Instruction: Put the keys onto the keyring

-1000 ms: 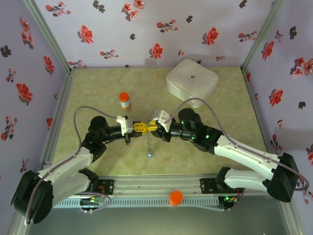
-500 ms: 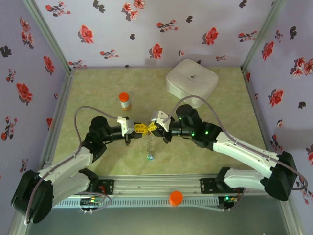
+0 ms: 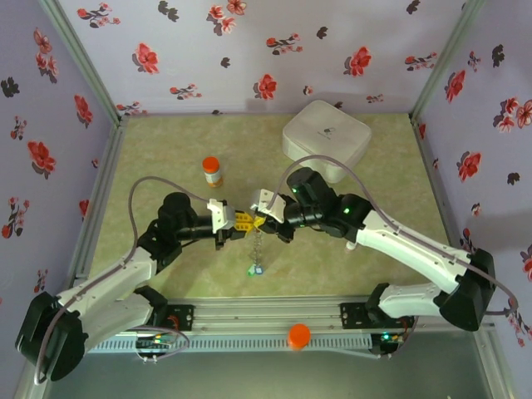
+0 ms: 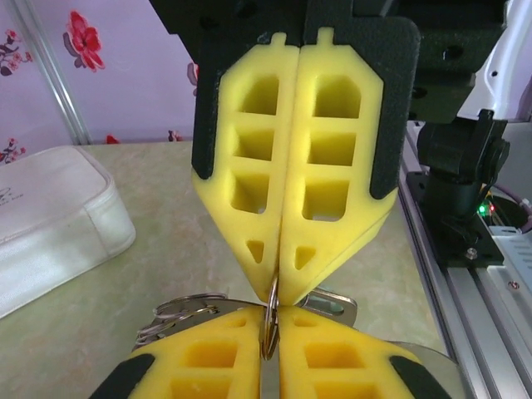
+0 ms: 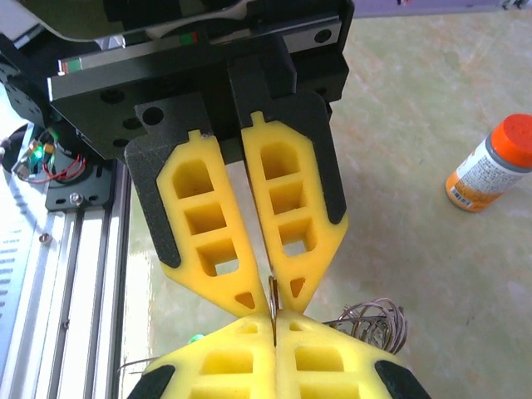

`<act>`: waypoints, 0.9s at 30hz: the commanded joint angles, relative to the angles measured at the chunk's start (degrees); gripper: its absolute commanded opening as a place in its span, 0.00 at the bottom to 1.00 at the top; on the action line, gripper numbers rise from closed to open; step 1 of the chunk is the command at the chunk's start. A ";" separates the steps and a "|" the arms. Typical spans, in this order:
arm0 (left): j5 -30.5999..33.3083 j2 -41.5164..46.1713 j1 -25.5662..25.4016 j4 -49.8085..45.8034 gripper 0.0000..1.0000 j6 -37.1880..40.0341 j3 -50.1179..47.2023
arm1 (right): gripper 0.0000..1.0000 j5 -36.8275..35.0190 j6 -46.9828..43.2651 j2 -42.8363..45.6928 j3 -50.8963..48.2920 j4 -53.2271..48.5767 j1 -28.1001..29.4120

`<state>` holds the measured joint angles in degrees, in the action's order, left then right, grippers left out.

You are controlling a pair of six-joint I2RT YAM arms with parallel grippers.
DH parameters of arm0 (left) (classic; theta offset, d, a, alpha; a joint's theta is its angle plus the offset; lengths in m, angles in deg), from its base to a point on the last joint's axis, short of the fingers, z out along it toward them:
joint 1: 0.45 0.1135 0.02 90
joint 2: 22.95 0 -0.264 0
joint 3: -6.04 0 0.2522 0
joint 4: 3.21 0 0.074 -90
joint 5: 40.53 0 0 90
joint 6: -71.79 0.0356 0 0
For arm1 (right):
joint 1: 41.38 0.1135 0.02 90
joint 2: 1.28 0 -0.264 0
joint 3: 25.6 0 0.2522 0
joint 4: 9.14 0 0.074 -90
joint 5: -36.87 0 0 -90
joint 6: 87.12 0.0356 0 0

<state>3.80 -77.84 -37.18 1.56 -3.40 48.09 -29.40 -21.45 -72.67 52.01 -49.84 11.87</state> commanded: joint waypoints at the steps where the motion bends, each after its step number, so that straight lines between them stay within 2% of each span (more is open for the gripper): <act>1: 2.51 0.24 -0.54 -4.50 0.15 3.64 2.09 | 0.00 -1.30 -3.93 -1.38 4.70 -6.33 1.46; 4: 2.71 0.35 -0.51 -5.48 0.18 4.19 2.32 | 0.00 -3.35 -5.66 -3.15 7.58 -11.00 2.00; 5: 2.73 0.32 -0.53 -5.60 0.16 4.10 2.41 | 0.00 -3.77 -6.04 -3.56 8.24 -11.77 2.13; 8: 2.13 -0.05 -0.62 -6.03 0.00 4.09 2.73 | 0.00 -3.79 -7.40 -4.79 9.73 -13.61 3.07; 13: 1.50 -0.17 -0.64 -5.63 0.00 3.79 2.75 | 0.00 -1.24 -5.63 -3.58 8.43 -9.87 2.68; 14: 1.30 -0.03 -0.60 -5.30 0.00 3.67 2.57 | 0.07 -0.42 -3.93 -2.24 6.71 -6.84 2.03; 15: 1.05 0.08 -0.63 -4.42 0.00 3.42 2.08 | 0.20 1.00 -3.02 -0.56 4.92 -3.94 1.22; 17: 0.44 0.18 -0.63 -0.98 0.00 2.13 0.93 | 0.31 2.79 -0.86 2.62 0.57 1.94 -0.03; 21: -0.94 -0.59 -0.62 7.66 0.00 -1.92 -1.59 | 0.36 3.70 2.59 6.01 -5.14 9.26 -1.48; 27: -2.66 -1.08 -0.62 12.09 0.00 -4.20 -2.76 | 0.35 1.71 5.98 6.56 -9.09 12.72 -1.57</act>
<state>3.36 -79.00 -37.64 6.71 -5.26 45.67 -27.41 -18.72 -66.57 44.82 -41.51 10.60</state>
